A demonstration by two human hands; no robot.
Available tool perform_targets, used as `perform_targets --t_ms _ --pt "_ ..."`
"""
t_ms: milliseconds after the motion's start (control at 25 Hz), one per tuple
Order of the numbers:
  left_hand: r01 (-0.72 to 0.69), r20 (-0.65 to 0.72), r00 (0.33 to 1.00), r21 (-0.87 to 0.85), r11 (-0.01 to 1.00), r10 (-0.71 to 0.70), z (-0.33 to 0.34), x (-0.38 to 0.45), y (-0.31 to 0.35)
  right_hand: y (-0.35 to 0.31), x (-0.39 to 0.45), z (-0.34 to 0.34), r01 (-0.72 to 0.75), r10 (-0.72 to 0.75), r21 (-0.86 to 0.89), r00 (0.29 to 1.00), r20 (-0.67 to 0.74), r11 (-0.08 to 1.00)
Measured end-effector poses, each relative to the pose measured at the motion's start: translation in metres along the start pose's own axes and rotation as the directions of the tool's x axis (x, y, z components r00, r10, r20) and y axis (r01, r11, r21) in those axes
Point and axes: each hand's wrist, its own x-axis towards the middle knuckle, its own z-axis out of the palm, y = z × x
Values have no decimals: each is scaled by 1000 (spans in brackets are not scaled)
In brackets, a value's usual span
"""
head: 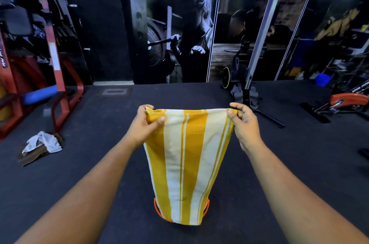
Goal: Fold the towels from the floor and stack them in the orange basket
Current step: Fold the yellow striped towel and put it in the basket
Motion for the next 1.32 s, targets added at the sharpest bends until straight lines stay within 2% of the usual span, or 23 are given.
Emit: perform_targets --t_ms 80,120,160,200,240,320,400,440,520,600,720,840,920,1000,1040,1080,1120,1160,1240,1280,1320 --pt "-97 55 995 275 957 85 -3 1 4 2 -1 -3 9 -7 33 998 -59 999" --pt "-128 38 992 358 925 122 -3 2 6 2 -2 -4 18 -15 44 997 -76 999" --pt "-142 13 989 356 923 147 -1 1 7 3 -2 -4 20 -13 81 996 -93 996" --pt "-130 -5 991 276 952 137 2 -3 11 2 -3 -4 14 4 146 993 -121 989" --pt "-85 -9 996 113 990 87 6 -9 18 0 -5 -3 7 32 258 989 -144 966" --pt "0 15 1000 -189 982 3 17 -18 37 2 -13 1 -20 86 423 987 -139 906" --pt "42 51 998 -379 924 -25 30 -20 57 24 -36 12 -83 84 293 996 9 952" --pt "55 67 997 -442 895 -28 38 -20 69 37 -55 20 -134 112 166 985 132 977" --pt "87 79 996 -541 836 -52 49 -19 93 67 -93 37 -191 187 -14 941 283 981" --pt "150 118 988 -604 783 -98 48 -17 108 77 -106 49 -182 177 -8 948 263 983" --pt "239 214 969 -665 708 -126 33 -15 95 48 -92 59 -168 130 159 966 223 973" --pt "265 248 958 -571 777 -145 48 -58 29 19 -69 70 -214 185 169 968 169 962" --pt "348 370 911 -452 821 -183 70 -101 -7 9 -55 79 -281 271 122 958 92 952" --pt "369 510 848 -372 852 -144 90 -127 -23 9 -44 82 -282 280 -87 959 -35 955" --pt "334 520 846 -340 879 -121 98 -136 -21 11 -40 82 -266 255 -207 964 -78 942" --pt "281 478 871 -292 914 -115 105 -138 -20 12 -39 83 -253 235 -299 967 -98 920" --pt "218 374 920 -234 948 -120 112 -138 -15 13 -38 83 -267 245 -336 964 -107 903" --pt "164 213 969 -164 973 -128 116 -133 -17 9 -37 81 -311 296 -306 950 -97 900" --pt "128 -10 992 -65 990 -129 118 -124 -19 9 -33 74 -500 499 -146 865 -50 853" --pt "140 -7 990 -70 988 -141 117 -120 -22 9 -32 69 -610 611 -72 792 -13 789" --pt "156 62 987 -114 981 -150 116 -119 -22 10 -32 61 -686 686 -28 727 24 727"
